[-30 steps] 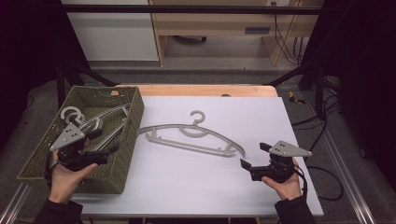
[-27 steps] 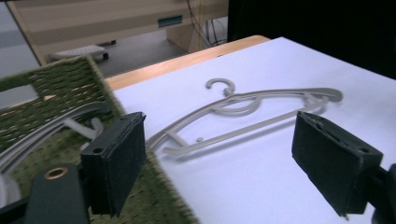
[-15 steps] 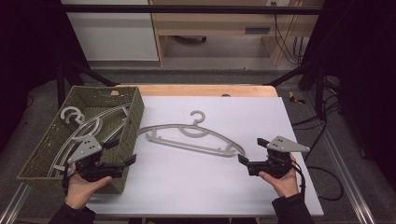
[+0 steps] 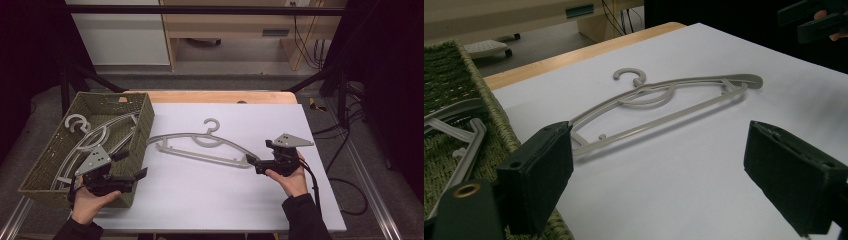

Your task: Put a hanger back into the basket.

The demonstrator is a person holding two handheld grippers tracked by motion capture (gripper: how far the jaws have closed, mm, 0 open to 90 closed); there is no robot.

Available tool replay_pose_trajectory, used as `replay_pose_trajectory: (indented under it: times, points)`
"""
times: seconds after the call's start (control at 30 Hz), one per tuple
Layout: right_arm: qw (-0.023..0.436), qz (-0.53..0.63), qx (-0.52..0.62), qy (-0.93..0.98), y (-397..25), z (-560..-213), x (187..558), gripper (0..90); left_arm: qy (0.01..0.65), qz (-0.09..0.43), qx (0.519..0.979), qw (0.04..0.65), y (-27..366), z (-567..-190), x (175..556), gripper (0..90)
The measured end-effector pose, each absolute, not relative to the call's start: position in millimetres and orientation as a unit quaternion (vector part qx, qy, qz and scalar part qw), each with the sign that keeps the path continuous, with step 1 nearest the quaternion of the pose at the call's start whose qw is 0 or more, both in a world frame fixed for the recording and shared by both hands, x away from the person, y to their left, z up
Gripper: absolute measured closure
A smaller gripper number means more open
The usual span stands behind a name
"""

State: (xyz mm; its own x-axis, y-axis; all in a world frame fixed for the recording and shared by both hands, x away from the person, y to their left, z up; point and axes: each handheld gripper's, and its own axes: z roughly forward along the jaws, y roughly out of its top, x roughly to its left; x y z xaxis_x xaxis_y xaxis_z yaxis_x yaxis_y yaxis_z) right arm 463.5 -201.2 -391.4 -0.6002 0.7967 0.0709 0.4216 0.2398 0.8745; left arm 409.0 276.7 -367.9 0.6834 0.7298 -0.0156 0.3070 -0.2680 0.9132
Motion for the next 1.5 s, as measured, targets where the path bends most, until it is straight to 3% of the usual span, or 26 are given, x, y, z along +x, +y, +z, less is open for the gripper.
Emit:
replay_pose_trajectory:
  times: [0.33,1.13,1.33,1.5]
  points:
    - [0.194,0.432,0.417,0.775,-197,-409,489,17.9,0.343,0.215,0.764,0.503,282,-367,410,11.4]
    - [0.18,0.357,0.448,0.8,-181,-467,543,44.9,0.348,0.224,0.75,0.517,294,-362,409,10.8]
    - [0.17,0.354,0.448,0.803,-182,-473,549,55.7,0.346,0.226,0.751,0.515,293,-362,408,10.8]
    - [0.147,0.361,0.447,0.805,-180,-473,549,70.0,0.345,0.225,0.752,0.514,292,-363,408,10.9]
